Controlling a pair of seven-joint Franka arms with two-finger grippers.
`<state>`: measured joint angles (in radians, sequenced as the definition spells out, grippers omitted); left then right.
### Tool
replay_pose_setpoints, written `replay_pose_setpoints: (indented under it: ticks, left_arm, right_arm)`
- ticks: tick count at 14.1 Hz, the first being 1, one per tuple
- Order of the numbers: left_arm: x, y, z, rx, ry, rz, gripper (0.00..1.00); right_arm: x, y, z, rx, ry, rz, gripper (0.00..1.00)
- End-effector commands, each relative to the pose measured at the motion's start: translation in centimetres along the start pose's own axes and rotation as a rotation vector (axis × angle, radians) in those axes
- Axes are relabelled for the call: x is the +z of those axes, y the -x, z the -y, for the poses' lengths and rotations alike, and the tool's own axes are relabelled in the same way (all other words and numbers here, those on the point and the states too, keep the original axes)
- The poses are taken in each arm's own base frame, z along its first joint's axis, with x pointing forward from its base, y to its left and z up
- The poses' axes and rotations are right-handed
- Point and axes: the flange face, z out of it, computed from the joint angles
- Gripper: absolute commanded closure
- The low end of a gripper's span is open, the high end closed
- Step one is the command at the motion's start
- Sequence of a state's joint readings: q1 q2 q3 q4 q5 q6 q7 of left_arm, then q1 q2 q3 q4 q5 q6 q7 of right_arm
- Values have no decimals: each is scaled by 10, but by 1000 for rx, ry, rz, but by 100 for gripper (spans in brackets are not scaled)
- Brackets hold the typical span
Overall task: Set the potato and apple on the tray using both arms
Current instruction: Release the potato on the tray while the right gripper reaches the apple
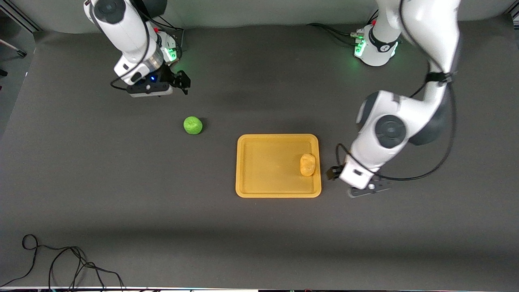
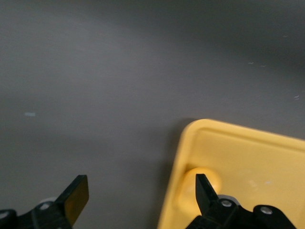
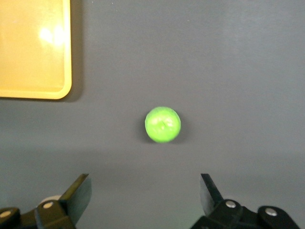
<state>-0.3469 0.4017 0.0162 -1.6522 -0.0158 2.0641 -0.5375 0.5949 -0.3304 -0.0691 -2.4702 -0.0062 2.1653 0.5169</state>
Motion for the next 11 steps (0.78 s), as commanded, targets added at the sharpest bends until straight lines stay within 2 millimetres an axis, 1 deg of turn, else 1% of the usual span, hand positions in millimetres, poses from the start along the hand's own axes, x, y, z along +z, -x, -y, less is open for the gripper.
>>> replay_pose_setpoints:
  ticks: [1, 2, 3, 4, 5, 6, 7, 8, 9, 10, 11]
  left_arm:
    - [-44, -7, 62, 72, -17, 30, 0]
    - [-58, -11, 85, 107, -18, 36, 0]
    - [-67, -17, 110, 140, -18, 37, 0]
    - [-77, -26, 142, 150, -13, 28, 0]
    - [-87, -28, 162, 168, -10, 17, 0]
    - [-91, -28, 186, 197, -9, 19, 0]
    - [-98, -25, 208, 240, -7, 13, 0]
    - [-102, -21, 220, 268, -7, 8, 0]
    - [-106, -22, 234, 259, -6, 5, 0]
    - [-109, -22, 242, 243, -6, 2, 0]
    - [-111, -22, 245, 234, -6, 0, 0]
  right_arm:
    - [67, -10, 5, -6, 9, -11, 0]
    - [90, -13, 7, -7, 11, -14, 0]
    - [111, -16, 9, -8, 11, -21, 0]
    - [132, -18, 8, -5, 11, -29, 0]
    - [148, -19, 8, -4, 9, -37, 0]
    - [164, -20, 7, -3, 11, -40, 0]
    - [178, -21, 6, -1, 16, -37, 0]
    - [191, -23, 2, 3, 18, -42, 0]
    - [200, -25, -4, 6, 28, -42, 0]
    - [206, -25, -7, 1, 39, -38, 0]
    - [210, -24, -8, -8, 47, -31, 0]
